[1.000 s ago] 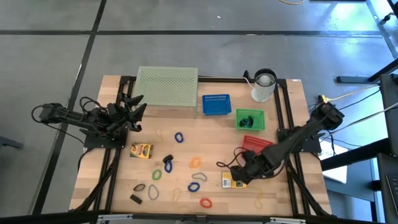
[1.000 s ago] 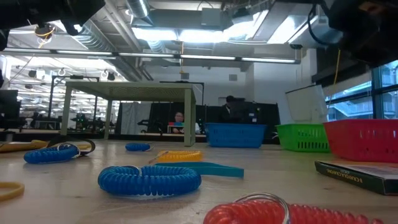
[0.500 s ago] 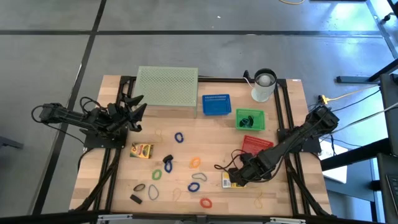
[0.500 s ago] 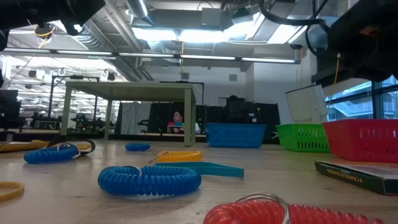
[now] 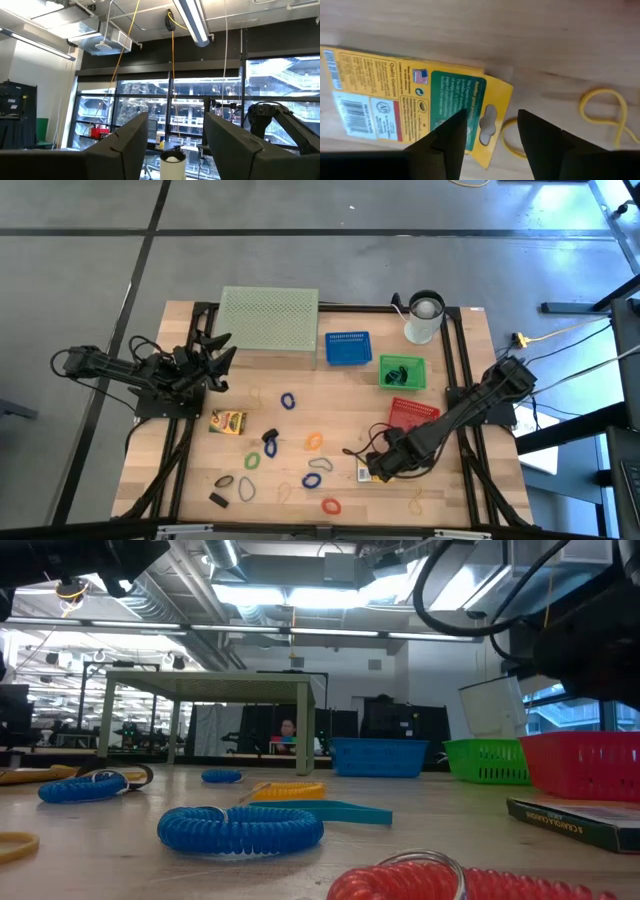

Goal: Pick & Place Office Desk Supplies
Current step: Put the crayon box into the red bin

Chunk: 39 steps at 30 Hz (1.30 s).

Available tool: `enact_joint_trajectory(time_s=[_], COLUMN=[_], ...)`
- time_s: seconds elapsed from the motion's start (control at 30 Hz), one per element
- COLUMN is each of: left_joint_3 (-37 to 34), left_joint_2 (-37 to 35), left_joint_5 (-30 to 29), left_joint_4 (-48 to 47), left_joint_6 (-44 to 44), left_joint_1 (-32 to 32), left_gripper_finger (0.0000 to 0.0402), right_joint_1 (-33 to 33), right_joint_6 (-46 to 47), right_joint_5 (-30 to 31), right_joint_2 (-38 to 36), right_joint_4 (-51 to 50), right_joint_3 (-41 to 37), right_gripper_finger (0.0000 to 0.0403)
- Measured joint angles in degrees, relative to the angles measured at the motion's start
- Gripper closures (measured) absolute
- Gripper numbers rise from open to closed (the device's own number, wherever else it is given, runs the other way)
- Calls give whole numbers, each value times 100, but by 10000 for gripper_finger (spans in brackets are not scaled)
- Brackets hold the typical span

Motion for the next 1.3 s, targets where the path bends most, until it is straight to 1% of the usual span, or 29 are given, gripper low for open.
enact_joint_trajectory(time_s=[0.13, 0.23, 0.37, 0.57, 0.6, 0.73, 0.9, 0.97, 1.07, 1.2, 1.3], left_joint_3=[0, 0, 0, 0, 0, 0, 0, 0, 0, 0, 0], left_joint_2=[1, 0, 0, 1, 1, -1, 0, 1, 1, 1, 1], left_joint_5=[0, 0, -1, -1, -1, -2, -1, -2, -2, -2, -2], left_joint_4=[-4, -4, -7, -32, -33, -33, -31, -33, -33, -31, -32], left_joint_6=[1, 3, -2, -4, -3, -4, -4, -4, -4, -4, -4], left_joint_1=[-1, -1, -1, -1, -1, 0, -2, 0, 0, -1, -2], left_gripper_finger=[211, 212, 210, 212, 212, 210, 212, 212, 210, 212, 212], right_joint_1=[0, -11, -11, -11, -15, -15, -31, -33, -33, -33, -37], right_joint_6=[-173, -318, -413, -579, -590, -714, -1017, -1053, -1214, -1565, -2099], right_joint_5=[24, 20, 17, 20, 20, 20, 114, 399, 1122, 2623, 3815], right_joint_2=[12, 12, 12, 14, 14, -47, -356, -544, -869, -1280, -1515], right_joint_4=[13, 11, -13, -7, -11, -56, -54, -50, -47, -29, 79], right_joint_3=[2, 2, 2, 7, 7, -1, -4, -4, -4, -4, -2], right_gripper_finger=[247, 271, 315, 391, 395, 394, 399, 399, 400, 401, 401])
